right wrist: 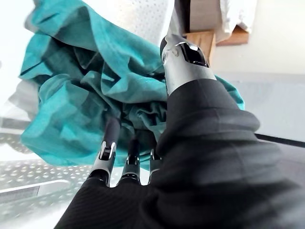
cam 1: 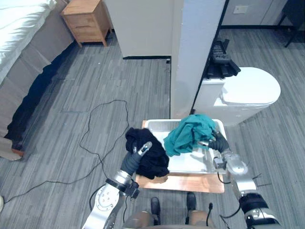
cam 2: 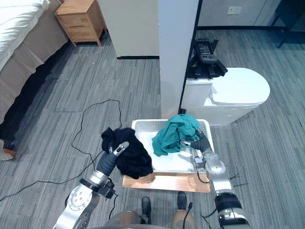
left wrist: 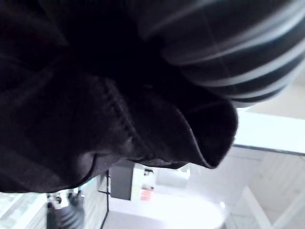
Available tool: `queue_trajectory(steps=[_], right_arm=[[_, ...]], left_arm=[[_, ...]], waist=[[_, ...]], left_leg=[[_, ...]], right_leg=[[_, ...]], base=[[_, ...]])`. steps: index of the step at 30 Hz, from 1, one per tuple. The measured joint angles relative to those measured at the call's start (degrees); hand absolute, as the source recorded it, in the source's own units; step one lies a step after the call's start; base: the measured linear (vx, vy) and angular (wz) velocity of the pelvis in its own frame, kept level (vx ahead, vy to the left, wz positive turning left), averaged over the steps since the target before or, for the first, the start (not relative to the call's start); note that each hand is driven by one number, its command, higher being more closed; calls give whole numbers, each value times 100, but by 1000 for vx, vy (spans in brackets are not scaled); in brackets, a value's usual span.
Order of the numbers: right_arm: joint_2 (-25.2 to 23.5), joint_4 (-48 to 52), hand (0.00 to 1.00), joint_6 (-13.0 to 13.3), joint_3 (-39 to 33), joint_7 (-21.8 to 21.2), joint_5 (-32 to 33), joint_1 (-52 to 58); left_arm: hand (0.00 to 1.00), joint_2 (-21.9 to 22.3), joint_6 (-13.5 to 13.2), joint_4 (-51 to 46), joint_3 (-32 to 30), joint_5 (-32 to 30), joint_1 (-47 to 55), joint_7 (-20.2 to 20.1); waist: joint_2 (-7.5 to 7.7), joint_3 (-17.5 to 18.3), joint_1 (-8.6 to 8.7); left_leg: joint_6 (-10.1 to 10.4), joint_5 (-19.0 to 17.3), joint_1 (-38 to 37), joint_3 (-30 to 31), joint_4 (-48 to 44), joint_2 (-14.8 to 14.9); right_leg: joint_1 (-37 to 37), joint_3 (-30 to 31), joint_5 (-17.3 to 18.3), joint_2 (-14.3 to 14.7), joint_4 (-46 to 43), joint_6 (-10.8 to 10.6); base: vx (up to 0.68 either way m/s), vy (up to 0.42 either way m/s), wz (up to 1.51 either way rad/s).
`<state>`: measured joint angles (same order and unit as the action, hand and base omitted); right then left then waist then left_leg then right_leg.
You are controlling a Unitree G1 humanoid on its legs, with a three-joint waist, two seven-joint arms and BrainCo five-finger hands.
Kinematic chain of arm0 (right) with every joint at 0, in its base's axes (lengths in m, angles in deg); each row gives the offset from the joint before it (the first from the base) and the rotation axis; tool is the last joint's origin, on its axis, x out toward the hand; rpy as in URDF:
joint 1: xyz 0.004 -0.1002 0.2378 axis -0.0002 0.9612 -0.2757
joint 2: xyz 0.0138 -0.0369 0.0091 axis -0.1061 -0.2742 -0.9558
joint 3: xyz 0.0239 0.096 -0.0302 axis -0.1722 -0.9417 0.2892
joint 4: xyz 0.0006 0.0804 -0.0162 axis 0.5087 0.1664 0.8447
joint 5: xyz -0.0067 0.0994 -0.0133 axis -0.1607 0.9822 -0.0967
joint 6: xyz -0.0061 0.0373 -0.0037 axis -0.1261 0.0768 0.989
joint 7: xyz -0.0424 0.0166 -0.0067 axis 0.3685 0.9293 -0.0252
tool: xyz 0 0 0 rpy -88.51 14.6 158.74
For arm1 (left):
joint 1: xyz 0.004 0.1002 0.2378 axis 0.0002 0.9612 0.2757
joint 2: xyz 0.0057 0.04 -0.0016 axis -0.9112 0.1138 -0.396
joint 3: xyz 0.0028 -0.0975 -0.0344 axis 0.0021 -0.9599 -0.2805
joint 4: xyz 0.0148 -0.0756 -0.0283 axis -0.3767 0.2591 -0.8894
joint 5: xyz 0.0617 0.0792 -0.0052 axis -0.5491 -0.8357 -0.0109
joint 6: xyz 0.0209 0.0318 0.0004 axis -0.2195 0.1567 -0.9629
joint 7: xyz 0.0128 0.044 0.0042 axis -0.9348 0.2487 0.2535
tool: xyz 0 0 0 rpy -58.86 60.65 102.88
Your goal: Tidy the bed and pick cloth on bed and put in laundry
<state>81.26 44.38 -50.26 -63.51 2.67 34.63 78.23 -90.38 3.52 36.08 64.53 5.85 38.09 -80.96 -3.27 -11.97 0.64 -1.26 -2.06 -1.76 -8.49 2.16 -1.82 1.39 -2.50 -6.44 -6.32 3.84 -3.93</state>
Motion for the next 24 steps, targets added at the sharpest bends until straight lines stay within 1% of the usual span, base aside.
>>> queue_trajectory(steps=[1,3,4,6,7,8,9,10,12,13,14,15,17,19,20,22,24], right_arm=[[0,159,0,-7,89,24,-210,167],[-17,349,0,-15,176,68,-486,424],[-64,458,0,-25,182,101,-627,597],[-122,466,0,-44,254,107,-761,784],[-114,466,0,-46,303,105,-794,828],[-121,499,0,-61,376,100,-814,952],[-127,564,0,-85,393,96,-814,1017],[-147,757,0,-124,392,85,-805,1148],[-187,973,0,-147,398,62,-805,1304],[-207,987,0,-161,399,51,-804,1327],[-227,1066,0,-202,398,11,-802,1433],[-224,1109,0,-224,399,-17,-802,1506],[-224,1130,0,-267,408,-32,-802,1768],[-221,1132,0,-294,453,-32,-788,1904],[-217,1134,0,-306,555,-31,-747,1912],[-236,1144,0,-327,619,-29,-631,1909],[-243,1145,0,-335,609,-10,-578,1887]], left_arm=[[100,-23,-12,-83,-35,13,-46,16],[100,-33,-12,-215,-61,42,-245,115],[100,-29,-13,-318,-83,41,-434,236],[100,-27,-7,-366,-85,43,-836,475],[100,-29,3,-359,-79,38,-957,544],[100,-22,105,-307,-69,-17,-1291,767],[100,-15,165,-261,-70,-23,-1414,841],[100,3,287,-93,-71,-80,-1629,1011],[100,78,526,389,-73,-364,-1822,1283],[100,100,590,555,-72,-457,-1851,1344],[100,142,730,940,-65,-697,-1937,1468],[100,170,782,1182,-64,-799,-1993,1528],[100,185,998,2007,-64,-972,-2144,1670],[100,170,1073,2560,-66,-974,-2270,1680],[100,145,1117,2810,-59,-991,-2299,1674],[100,120,1147,3116,55,-1100,-2369,1648],[100,121,1156,3196,233,-1162,-2372,1631]], waist=[[24,74,47],[54,208,62],[68,317,74],[138,503,167],[159,548,178],[225,609,190],[247,626,194],[290,652,239],[363,710,424],[386,725,463],[415,736,504],[428,736,506],[445,735,528],[468,729,568],[499,731,651],[551,714,668],[599,669,662]], left_leg=[[-7,-5,-15,-67,10,13],[-11,-8,-91,-186,52,47],[-9,-6,-110,-247,91,69],[-7,-6,-204,-326,102,107],[-7,-4,-219,-363,98,117],[6,-13,-304,-480,95,146],[17,-21,-330,-531,95,156],[34,-34,-378,-578,95,168],[62,-58,-465,-610,95,179],[64,-65,-479,-647,95,183],[87,-89,-497,-703,96,185],[84,-94,-503,-736,97,186],[82,-133,-493,-849,146,182],[81,-133,-474,-904,197,173],[80,-131,-403,-929,197,174],[101,-114,-317,-1012,212,179],[108,-108,-298,-1112,244,180]], right_leg=[[-5,45,2,17,30,0],[-4,122,0,56,44,-3],[-4,144,-1,89,44,-3],[-10,262,-5,134,44,2],[-10,286,-9,145,45,6],[-34,426,-27,186,45,28],[-45,454,-33,199,45,36],[-76,487,-36,215,47,40],[-129,565,-38,232,55,44],[-128,599,-46,241,56,55],[-125,650,-54,250,58,53],[-119,703,-60,255,59,52],[-110,780,-78,263,104,59],[-54,878,-82,269,120,74],[38,906,-83,275,97,75],[209,994,-93,302,8,62],[292,1085,-148,322,-6,15]], base=[[-64,-15,-20],[-32,-25,-28],[-7,-36,-23],[18,-33,-23],[38,-33,-38],[23,-31,-38],[-5,-33,-39],[-21,-24,-17],[-33,-22,-17],[-51,-14,-25],[-50,-8,-23],[-75,-3,-27],[-88,0,-25],[-73,-2,-18],[-52,-3,-15],[-25,-15,-25],[13,-8,-28]])
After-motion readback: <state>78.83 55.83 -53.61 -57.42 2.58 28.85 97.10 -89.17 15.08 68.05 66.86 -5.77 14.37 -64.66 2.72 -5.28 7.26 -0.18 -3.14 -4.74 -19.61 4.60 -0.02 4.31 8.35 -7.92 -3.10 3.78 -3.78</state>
